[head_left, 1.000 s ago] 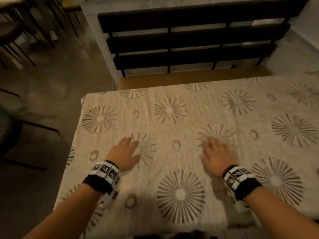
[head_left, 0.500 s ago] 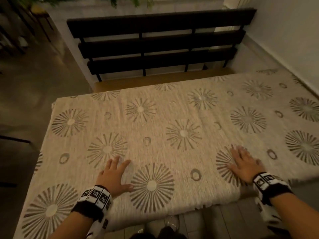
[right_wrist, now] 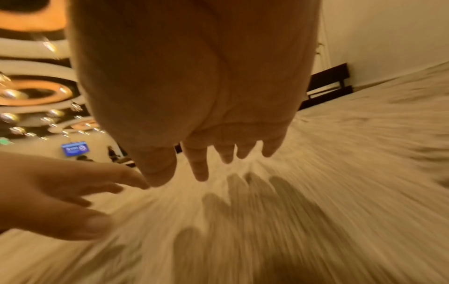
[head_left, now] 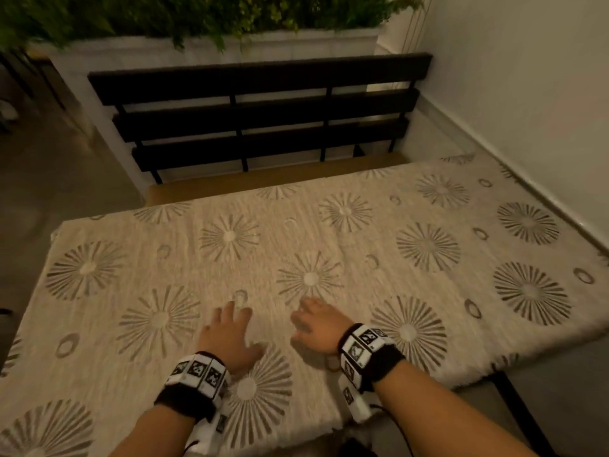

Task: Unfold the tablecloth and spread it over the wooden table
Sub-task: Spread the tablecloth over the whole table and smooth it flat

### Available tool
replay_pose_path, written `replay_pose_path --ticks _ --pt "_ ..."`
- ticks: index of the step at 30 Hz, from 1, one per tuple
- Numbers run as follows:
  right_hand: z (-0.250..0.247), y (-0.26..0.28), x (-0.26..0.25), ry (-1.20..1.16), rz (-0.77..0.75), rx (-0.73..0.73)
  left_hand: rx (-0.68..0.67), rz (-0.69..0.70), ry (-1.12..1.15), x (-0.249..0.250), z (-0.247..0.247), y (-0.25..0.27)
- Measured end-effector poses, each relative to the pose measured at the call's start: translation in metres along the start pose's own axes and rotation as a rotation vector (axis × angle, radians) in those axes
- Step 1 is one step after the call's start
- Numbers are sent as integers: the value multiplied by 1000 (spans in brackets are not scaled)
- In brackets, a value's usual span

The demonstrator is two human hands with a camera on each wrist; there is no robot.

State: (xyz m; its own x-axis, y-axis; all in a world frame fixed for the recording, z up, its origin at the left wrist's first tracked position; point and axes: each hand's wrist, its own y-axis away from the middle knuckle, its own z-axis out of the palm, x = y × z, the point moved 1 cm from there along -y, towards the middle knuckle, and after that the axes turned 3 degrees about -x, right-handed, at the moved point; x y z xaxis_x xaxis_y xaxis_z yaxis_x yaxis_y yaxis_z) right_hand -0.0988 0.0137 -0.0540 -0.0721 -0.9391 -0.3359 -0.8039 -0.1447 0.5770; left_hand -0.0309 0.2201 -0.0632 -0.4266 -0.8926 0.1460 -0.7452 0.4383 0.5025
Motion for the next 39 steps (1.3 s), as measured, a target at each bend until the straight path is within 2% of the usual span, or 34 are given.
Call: replay_pose_path --ticks 5,10,13,15,18,21,23,24,26,28,30,32,35,37,39 --pt "-65 -34 32 63 -40 123 121 -73 45 59 -20 -51" --pt "-77 -76 81 191 -126 73 -38 -177 4 79 -9 -73" --pt "-73 -80 131 214 -123 25 -35 -214 67 80 -5 -76" --pt "-79 -68 181 184 -83 44 -27 -233 96 81 -6 -76" --pt "-94 -28 285 101 146 119 -26 -239 137 82 -3 -79" --pt "-97 37 383 11 539 158 -47 -257 96 83 -12 -79" --pt "-98 68 415 -57 759 154 -72 -283 20 94 -24 -83" --pt "-100 73 416 -46 795 162 -57 -289 -39 106 -33 -88" --pt "-100 61 396 -5 678 230 44 -213 -104 144 -52 -107" --pt "-95 33 352 4 435 253 130 -49 -44 195 -58 -132" --pt "-83 11 305 26 215 207 81 76 65 245 -52 -149" --pt "-73 10 286 30 120 163 -64 85 70 274 -40 -161" --pt "-70 42 336 -14 206 179 -83 65 -44 277 -24 -172" --pt "-71 81 400 -93 365 214 -72 81 -25 274 -26 -178" --pt "-67 128 466 -176 588 272 -90 84 -13 276 -32 -184"
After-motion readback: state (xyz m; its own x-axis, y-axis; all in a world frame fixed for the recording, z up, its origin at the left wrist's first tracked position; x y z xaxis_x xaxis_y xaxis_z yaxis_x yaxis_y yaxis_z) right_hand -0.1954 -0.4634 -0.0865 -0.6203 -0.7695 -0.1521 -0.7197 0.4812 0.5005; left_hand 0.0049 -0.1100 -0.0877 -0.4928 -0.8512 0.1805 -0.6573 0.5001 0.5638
